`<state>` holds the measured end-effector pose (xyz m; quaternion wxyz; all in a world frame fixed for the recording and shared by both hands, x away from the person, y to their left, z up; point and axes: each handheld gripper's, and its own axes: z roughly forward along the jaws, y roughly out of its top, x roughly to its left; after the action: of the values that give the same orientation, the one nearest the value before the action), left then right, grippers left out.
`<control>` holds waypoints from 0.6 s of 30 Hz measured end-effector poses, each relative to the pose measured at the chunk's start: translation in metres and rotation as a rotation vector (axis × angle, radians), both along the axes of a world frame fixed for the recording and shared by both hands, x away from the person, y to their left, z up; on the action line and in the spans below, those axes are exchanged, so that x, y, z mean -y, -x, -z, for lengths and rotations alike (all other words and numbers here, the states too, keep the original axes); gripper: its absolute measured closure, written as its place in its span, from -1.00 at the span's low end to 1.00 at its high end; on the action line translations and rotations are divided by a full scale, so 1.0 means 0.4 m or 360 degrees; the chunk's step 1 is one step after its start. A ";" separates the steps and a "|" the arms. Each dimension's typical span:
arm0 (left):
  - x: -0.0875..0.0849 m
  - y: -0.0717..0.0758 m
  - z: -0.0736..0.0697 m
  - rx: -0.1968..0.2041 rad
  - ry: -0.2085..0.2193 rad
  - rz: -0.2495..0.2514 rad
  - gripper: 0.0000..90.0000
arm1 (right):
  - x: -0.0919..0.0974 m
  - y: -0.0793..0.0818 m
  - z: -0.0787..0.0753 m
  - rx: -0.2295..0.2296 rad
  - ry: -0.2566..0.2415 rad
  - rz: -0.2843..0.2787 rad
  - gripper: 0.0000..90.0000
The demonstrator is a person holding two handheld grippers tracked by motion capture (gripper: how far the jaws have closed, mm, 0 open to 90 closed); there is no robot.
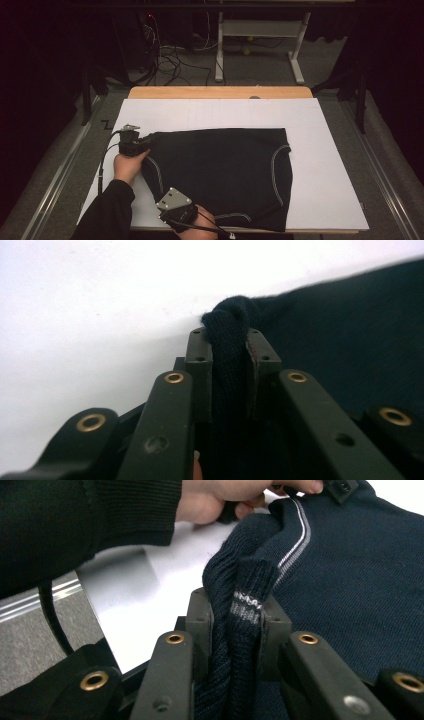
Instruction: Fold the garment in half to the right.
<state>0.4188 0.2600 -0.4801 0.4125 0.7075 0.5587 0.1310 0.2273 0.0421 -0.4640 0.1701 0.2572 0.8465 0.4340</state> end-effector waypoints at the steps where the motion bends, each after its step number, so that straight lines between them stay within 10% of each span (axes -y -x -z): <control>1: 0.005 0.003 -0.006 0.0018 -0.0010 -0.0011 0.62 | 0.002 0.001 -0.002 0.0002 -0.0016 0.0003 0.64; 18: 0.040 0.022 -0.092 0.0156 -0.0051 -0.0141 0.63 | 0.030 0.013 -0.038 0.0105 -0.0178 0.0038 0.64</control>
<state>0.4099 0.2441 -0.4433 0.4218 0.6813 0.5664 0.1925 0.2221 0.0303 -0.4489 0.1884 0.2620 0.8118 0.4866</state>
